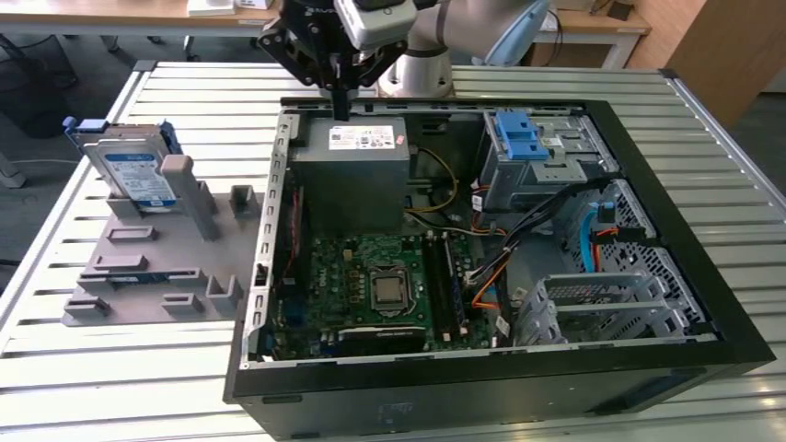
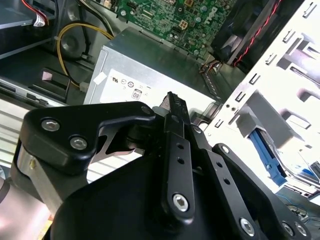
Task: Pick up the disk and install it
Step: 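Reach for the disk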
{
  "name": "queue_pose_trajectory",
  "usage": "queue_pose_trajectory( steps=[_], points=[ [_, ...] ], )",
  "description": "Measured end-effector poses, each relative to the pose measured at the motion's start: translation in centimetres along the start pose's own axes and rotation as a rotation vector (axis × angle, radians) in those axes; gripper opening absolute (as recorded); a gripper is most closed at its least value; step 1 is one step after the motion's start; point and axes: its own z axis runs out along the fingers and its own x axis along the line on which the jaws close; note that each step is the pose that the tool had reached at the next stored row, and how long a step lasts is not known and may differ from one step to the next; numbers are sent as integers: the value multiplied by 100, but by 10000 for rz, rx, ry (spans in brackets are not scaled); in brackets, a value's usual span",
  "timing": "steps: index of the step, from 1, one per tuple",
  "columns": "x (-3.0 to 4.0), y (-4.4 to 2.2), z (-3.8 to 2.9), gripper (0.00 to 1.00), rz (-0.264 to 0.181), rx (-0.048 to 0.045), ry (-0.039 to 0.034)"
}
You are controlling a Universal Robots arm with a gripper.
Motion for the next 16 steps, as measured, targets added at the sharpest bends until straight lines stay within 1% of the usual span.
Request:
queue_pose_trajectory(
  steps=[1,3,14,16],
  points=[
    [2,0,1,11,0,0,0],
    [50,-5,19,11,0,0,9],
    [78,-7,35,11,1,2,24],
    [243,-25,148,11,9,18,224]
  ],
)
